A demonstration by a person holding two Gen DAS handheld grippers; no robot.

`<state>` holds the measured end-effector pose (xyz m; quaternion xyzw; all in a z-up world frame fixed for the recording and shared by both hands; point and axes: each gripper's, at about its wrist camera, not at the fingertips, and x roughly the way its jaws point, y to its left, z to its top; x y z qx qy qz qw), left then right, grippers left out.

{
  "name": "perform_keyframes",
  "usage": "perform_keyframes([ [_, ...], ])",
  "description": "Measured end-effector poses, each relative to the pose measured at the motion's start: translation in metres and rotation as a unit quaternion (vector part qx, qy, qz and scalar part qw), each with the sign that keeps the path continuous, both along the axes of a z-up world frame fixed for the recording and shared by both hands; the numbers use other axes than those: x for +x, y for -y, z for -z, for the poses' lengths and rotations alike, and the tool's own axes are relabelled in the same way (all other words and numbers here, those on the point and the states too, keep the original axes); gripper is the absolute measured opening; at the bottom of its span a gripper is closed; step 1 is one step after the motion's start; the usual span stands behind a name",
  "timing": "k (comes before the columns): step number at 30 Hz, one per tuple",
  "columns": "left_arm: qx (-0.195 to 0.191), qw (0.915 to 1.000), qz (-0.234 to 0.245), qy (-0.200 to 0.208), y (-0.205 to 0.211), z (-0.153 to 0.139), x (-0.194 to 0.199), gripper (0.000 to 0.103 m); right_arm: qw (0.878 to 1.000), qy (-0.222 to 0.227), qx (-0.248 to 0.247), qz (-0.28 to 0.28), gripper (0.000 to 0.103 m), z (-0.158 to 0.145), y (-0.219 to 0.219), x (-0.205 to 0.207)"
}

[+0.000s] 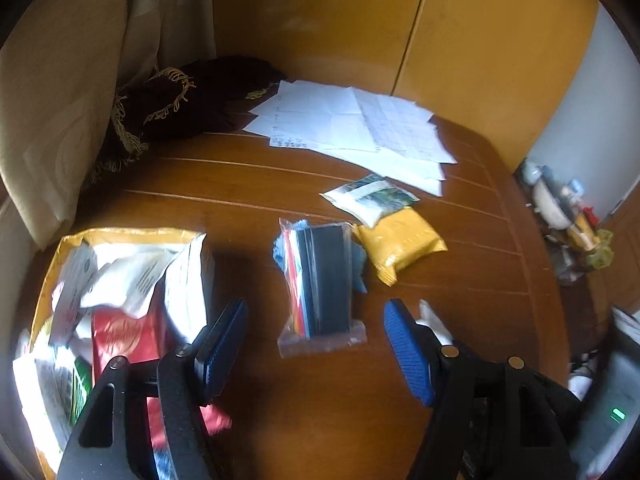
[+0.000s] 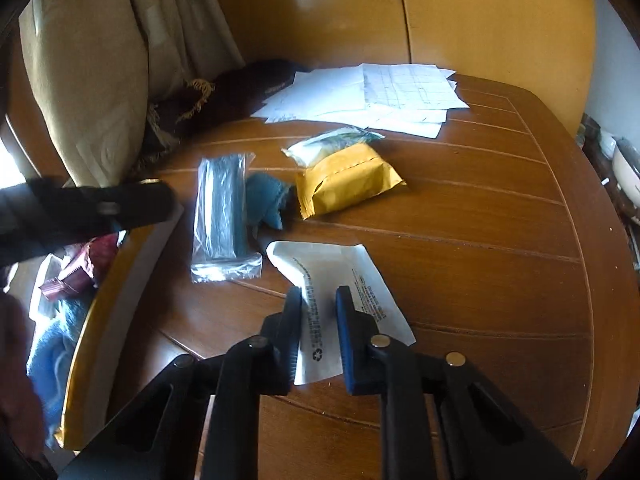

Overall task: Organize soft objects
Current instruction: 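Grasp the white sachet with the right gripper while the left grasps the clear zip bag, then carry the clear zip bag and white sachet into the tray and release both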

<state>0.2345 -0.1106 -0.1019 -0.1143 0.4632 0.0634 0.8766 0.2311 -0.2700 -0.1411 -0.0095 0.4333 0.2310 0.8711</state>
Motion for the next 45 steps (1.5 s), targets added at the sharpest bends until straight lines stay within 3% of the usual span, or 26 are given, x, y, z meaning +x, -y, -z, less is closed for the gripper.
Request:
perform_keyframes([
  [6, 0.021, 0.9988, -0.011, -0.042, 0.01, 0.031, 0.035, 0.074, 0.997, -0.009, 0.06, 0.042, 0.012, -0.009, 0.025, 0.007],
  [7, 0.027, 0.9985, -0.01, -0.047, 0.011, 0.036, 0.039, 0.07, 0.997, -0.011, 0.066, 0.046, 0.012, -0.01, 0.028, 0.009],
  [10, 0.036, 0.9973, -0.015, -0.062, 0.012, 0.047, 0.045, 0.042, 0.995, -0.013, 0.082, 0.05, 0.012, -0.011, 0.033, 0.011],
  [13, 0.027, 0.9983, -0.017, -0.049, 0.009, 0.042, 0.035, 0.039, 0.995, -0.012, 0.091, 0.051, 0.012, -0.013, 0.035, 0.01],
  [19, -0.008, 0.9998, 0.01, -0.017, 0.007, 0.016, -0.01, 0.039, 0.994, -0.007, 0.102, 0.047, 0.012, -0.016, 0.036, 0.008],
  [27, -0.074, 0.9945, 0.052, 0.052, -0.005, -0.033, -0.113, 0.039, 0.994, 0.016, 0.106, 0.01, 0.012, -0.02, 0.02, -0.003],
  [36, -0.095, 0.9919, 0.007, 0.085, -0.078, -0.064, -0.194, 0.039, 0.994, 0.042, 0.092, -0.036, 0.011, -0.017, -0.006, -0.017],
  [41, -0.085, 0.9935, -0.018, 0.074, -0.111, -0.053, -0.21, 0.039, 0.993, 0.06, 0.089, -0.05, 0.011, -0.023, -0.014, -0.026],
  [45, -0.083, 0.9951, -0.015, 0.051, -0.119, -0.032, -0.203, 0.039, 0.987, 0.095, 0.096, -0.088, 0.011, -0.051, -0.033, -0.052],
])
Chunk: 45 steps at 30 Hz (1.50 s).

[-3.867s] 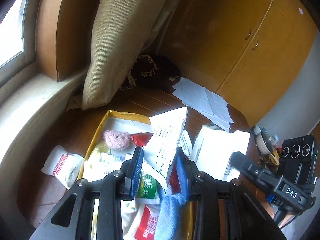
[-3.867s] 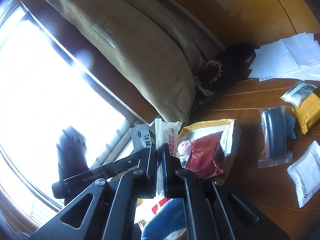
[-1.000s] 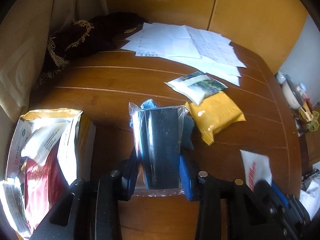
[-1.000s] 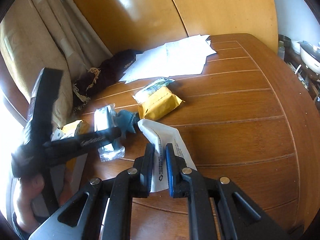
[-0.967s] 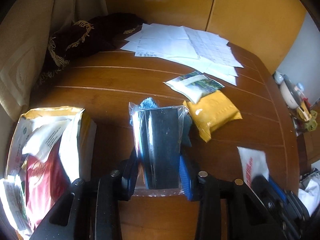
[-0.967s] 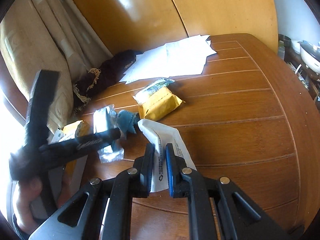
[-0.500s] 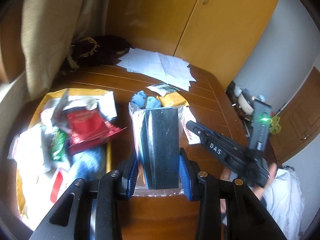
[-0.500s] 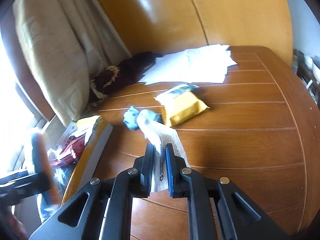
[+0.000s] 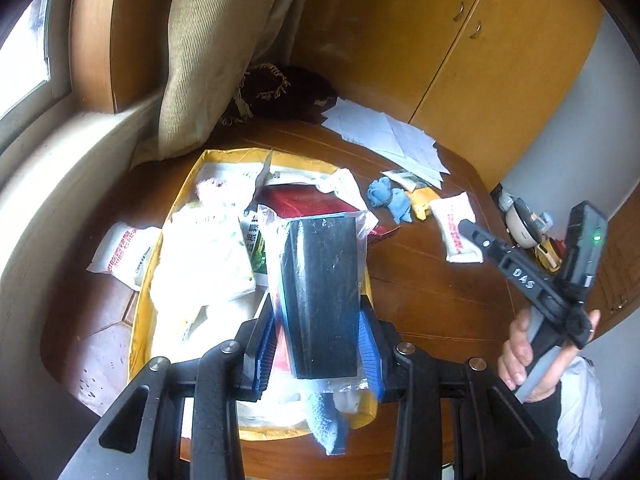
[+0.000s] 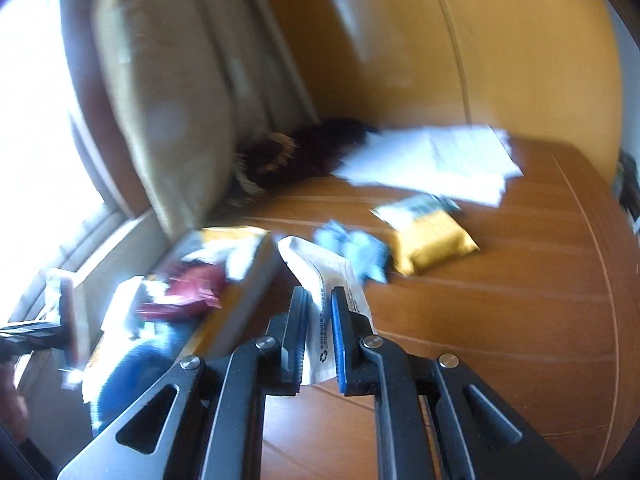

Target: Organize soft objects

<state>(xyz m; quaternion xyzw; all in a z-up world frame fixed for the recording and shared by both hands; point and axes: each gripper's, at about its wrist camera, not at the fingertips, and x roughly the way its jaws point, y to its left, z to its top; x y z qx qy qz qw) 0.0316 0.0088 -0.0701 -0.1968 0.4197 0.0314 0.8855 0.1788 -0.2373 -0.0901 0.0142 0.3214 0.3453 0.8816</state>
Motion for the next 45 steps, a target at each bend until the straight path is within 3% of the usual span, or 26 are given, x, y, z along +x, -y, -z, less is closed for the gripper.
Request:
perform_keyframes([
  [6, 0.012, 0.9994, 0.026, -0.021, 0.007, 0.025, 0.016, 0.039, 0.996, 0.052, -0.027, -0.068, 0.011, -0.037, -0.055, -0.027],
  [8, 0.033, 0.9988, 0.022, -0.029, 0.006, 0.03, 0.021, 0.039, 0.994, 0.055, -0.041, -0.081, 0.011, -0.039, -0.073, -0.026],
  [16, 0.003, 0.9991, 0.021, -0.036, -0.011, 0.047, 0.027, 0.039, 0.985, 0.078, -0.11, -0.104, 0.011, -0.026, -0.144, -0.02],
  [23, -0.031, 0.9992, 0.024, -0.007, -0.02, 0.052, 0.021, 0.039, 0.98, 0.069, -0.131, -0.132, 0.017, -0.001, -0.173, -0.019],
  [27, -0.052, 0.9983, 0.017, 0.017, -0.025, 0.05, 0.013, 0.045, 0.981, 0.022, -0.086, -0.17, 0.022, 0.002, -0.168, -0.018],
  [31, -0.062, 0.9963, 0.004, 0.059, -0.027, 0.038, 0.002, 0.061, 0.986, 0.007, -0.042, -0.161, 0.04, -0.008, -0.148, -0.017],
  [34, -0.061, 0.9948, -0.004, 0.082, -0.024, 0.03, -0.004, 0.072, 0.989, -0.013, -0.007, -0.15, 0.044, -0.014, -0.123, -0.009],
  [37, -0.057, 0.9939, 0.006, 0.095, -0.013, 0.023, -0.005, 0.073, 0.993, -0.028, 0.017, -0.112, 0.057, -0.012, -0.087, 0.004],
  [41, -0.057, 0.9916, 0.025, 0.113, 0.006, 0.017, 0.0, 0.074, 0.995, -0.066, 0.042, -0.061, 0.059, -0.002, -0.04, 0.027],
  [45, -0.069, 0.9901, 0.047, 0.113, 0.024, 0.016, 0.012, 0.074, 0.994, -0.106, 0.034, 0.017, 0.065, 0.011, 0.0, 0.063],
])
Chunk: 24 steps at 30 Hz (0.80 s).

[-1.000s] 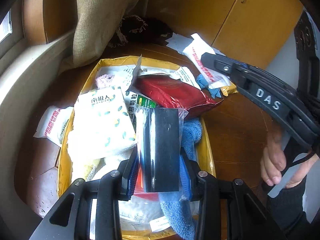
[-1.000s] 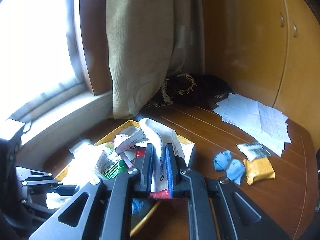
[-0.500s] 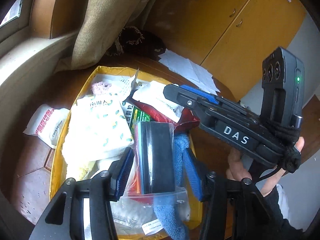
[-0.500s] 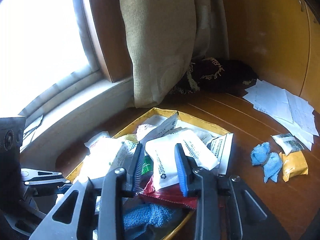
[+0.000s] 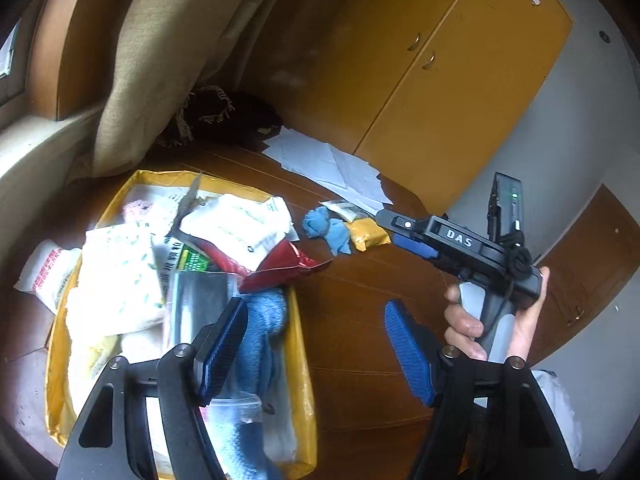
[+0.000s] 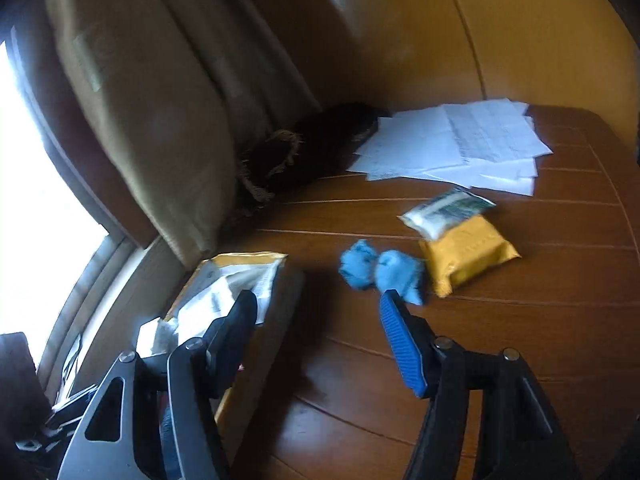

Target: Organize soft objects

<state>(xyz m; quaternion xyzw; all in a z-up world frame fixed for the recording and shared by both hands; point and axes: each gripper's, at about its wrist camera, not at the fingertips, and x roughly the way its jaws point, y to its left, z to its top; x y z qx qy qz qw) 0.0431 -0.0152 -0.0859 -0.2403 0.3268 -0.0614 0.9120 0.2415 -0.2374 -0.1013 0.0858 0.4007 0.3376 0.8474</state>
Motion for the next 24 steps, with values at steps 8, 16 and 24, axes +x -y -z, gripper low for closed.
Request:
perform_keyframes([
  [8, 0.007, 0.9998, 0.019, 0.005, 0.015, -0.001, 0.011, 0.074, 0.985, -0.108, -0.038, 0.127, 0.067, 0.04, 0.04, 0.074],
  [16, 0.002, 0.9998, 0.018, 0.001, 0.008, 0.004, 0.009, 0.074, 0.972, -0.112, -0.125, 0.168, 0.067, 0.057, 0.0, 0.109],
  [24, 0.008, 0.9998, 0.015, 0.0, 0.006, 0.003, 0.005, 0.074, 0.958, -0.072, -0.196, 0.195, 0.058, 0.065, -0.013, 0.114],
])
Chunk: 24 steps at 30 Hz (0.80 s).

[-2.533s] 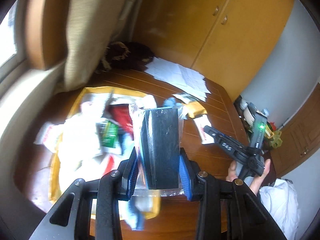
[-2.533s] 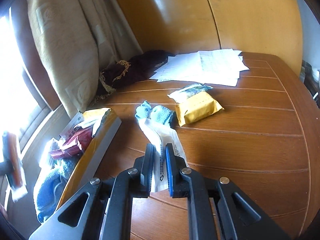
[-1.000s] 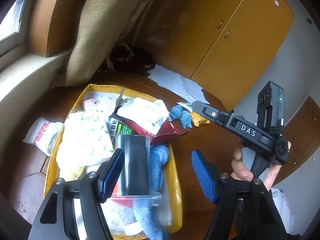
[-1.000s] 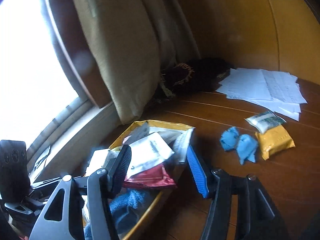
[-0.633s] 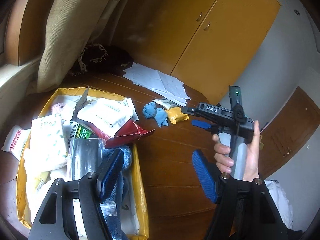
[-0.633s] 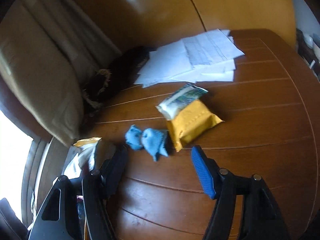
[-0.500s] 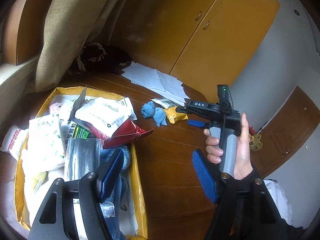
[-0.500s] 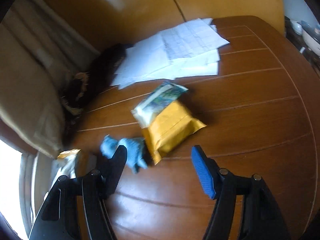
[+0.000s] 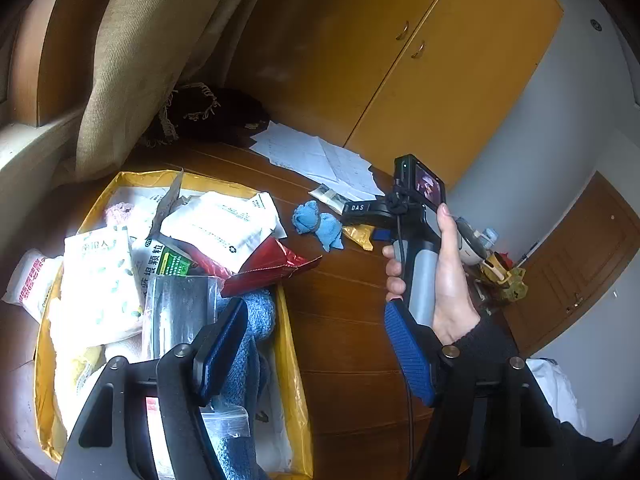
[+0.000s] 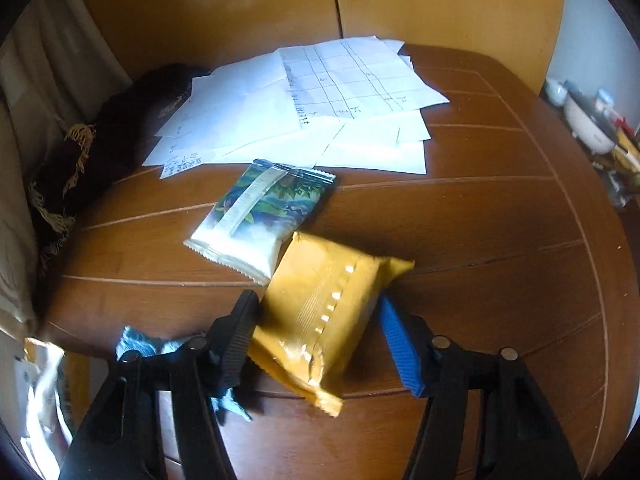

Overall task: Organize soft objects
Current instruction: 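Grasp the blue cloth with the left gripper while the right grasps the yellow packet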

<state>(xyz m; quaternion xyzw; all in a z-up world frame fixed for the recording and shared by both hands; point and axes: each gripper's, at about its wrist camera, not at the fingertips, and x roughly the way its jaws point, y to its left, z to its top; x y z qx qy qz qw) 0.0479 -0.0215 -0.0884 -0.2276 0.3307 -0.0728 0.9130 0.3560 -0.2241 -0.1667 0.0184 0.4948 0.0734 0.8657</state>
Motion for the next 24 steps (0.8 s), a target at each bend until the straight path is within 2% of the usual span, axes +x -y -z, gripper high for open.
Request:
perform_keyframes([
  [2, -0.001, 1.0, -0.002, -0.004, 0.002, -0.001, 0.0, 0.074, 1.0, 0.005, 0.001, -0.007, 0.051, -0.001, 0.005, -0.008],
  [5, 0.005, 0.9999, 0.003, -0.01, 0.01, -0.004, 0.002, 0.074, 1.0, 0.001, 0.02, -0.006, 0.047, -0.001, 0.021, -0.023],
  [12, 0.024, 0.9984, 0.004, -0.052, 0.041, -0.01, 0.032, 0.074, 0.997, -0.009, 0.08, 0.005, 0.046, -0.001, 0.058, -0.054],
  [15, 0.024, 0.9967, -0.006, -0.078, 0.055, -0.006, 0.063, 0.074, 0.995, -0.001, 0.103, 0.013, 0.046, 0.0, 0.069, -0.062],
  [20, 0.056, 0.99, -0.058, -0.115, 0.077, 0.003, 0.126, 0.074, 0.986, -0.004, 0.166, 0.025, 0.046, 0.002, 0.083, -0.062],
  [22, 0.068, 0.9864, -0.073, -0.131, 0.082, 0.009, 0.154, 0.074, 0.987, 0.002, 0.161, 0.026, 0.046, 0.003, 0.083, -0.064],
  [24, 0.068, 0.9805, -0.074, -0.169, 0.083, 0.022, 0.185, 0.074, 0.988, 0.01, 0.15, 0.027, 0.046, 0.002, 0.083, -0.068],
])
